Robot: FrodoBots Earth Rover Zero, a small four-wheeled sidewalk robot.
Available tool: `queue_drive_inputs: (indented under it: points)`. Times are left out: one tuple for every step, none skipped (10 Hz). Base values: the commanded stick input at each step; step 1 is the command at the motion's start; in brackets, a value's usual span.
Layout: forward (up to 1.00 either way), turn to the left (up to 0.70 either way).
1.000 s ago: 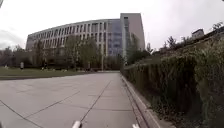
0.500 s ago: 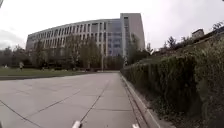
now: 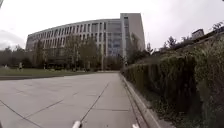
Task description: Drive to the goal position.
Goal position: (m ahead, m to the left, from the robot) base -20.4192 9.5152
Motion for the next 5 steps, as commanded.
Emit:
queue_drive_inputs:
  points:
    - [0.07,0.0]
    - [0.06,0.0]
    - [0.07,0.0]
    - [0.07,0.0]
    - [0.07,0.0]
